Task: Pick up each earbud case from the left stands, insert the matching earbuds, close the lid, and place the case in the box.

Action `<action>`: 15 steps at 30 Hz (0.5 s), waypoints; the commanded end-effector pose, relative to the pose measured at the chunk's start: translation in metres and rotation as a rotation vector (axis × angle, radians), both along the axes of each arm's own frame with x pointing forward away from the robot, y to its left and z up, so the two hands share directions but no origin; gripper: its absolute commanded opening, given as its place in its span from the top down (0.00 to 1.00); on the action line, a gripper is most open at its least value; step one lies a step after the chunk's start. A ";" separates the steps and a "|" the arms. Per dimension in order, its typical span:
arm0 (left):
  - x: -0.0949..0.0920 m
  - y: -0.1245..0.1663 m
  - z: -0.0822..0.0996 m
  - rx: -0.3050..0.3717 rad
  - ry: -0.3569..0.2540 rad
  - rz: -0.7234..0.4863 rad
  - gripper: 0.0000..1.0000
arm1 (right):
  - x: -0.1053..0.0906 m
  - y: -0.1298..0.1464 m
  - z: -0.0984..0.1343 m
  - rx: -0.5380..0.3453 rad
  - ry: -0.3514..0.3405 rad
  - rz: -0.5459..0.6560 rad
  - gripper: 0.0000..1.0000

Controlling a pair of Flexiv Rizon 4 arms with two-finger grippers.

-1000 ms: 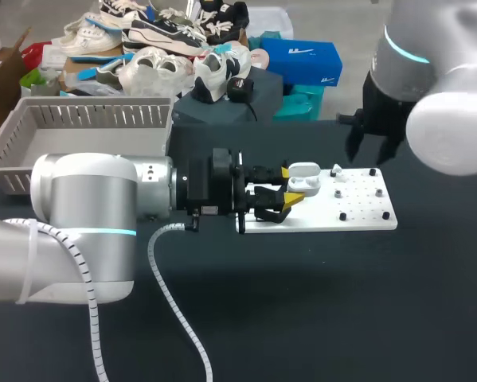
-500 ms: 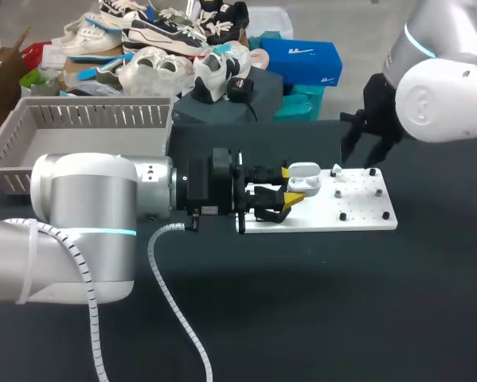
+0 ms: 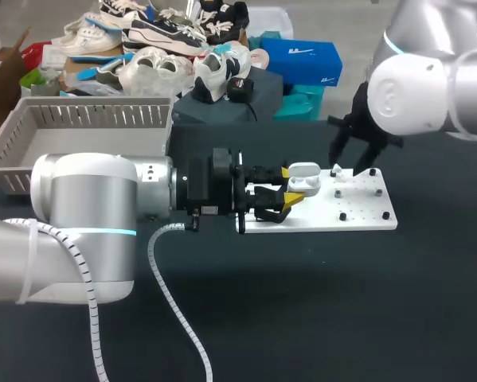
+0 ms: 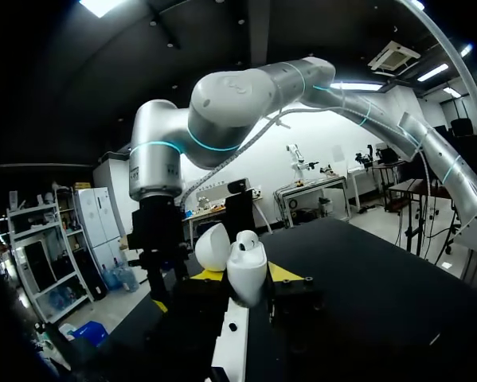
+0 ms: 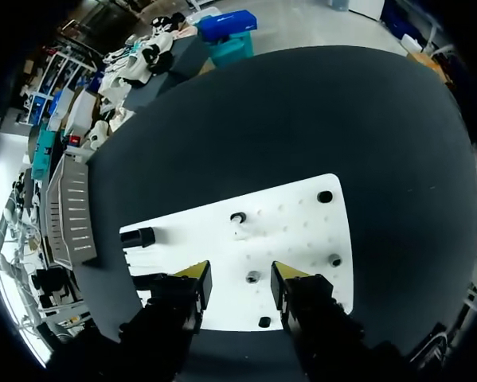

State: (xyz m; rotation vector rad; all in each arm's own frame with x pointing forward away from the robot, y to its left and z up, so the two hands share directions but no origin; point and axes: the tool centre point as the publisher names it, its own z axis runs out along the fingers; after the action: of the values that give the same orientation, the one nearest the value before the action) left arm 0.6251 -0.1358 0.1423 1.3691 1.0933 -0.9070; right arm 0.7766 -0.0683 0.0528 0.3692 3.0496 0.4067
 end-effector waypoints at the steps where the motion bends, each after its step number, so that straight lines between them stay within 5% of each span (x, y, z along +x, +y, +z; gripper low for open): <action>1: -0.001 0.000 -0.001 -0.003 -0.002 0.004 1.00 | 0.002 0.002 -0.003 -0.019 0.016 -0.037 0.53; 15: -0.001 0.000 -0.001 -0.003 -0.002 0.004 1.00 | 0.006 0.001 -0.016 0.001 0.037 -0.068 0.56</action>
State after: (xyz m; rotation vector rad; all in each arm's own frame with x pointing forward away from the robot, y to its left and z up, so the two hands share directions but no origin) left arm 0.6251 -0.1358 0.1423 1.3691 1.0933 -0.9069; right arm 0.7787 -0.0681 0.0393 0.4822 3.0554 0.4024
